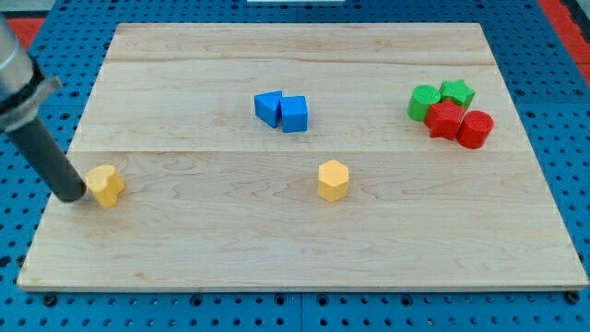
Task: Move the yellow heart towards the top left corner of the board
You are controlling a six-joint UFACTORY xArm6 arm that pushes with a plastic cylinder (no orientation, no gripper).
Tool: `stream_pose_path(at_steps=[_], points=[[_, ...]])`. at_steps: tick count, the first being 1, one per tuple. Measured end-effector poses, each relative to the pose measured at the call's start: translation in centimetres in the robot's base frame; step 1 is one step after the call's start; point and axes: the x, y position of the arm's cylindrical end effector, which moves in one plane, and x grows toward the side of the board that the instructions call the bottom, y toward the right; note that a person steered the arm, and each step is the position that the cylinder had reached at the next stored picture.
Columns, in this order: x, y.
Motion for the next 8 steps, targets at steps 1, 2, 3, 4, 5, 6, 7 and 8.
stream_pose_path(at_steps=[1, 2, 3, 4, 5, 6, 7, 8], points=[[2.9, 2.7], [5.5, 3.0], [3.0, 9.5], [-3.1, 8.8], [4.6, 9.9], [4.1, 0.8], [2.1, 4.0], [3.6, 4.1]])
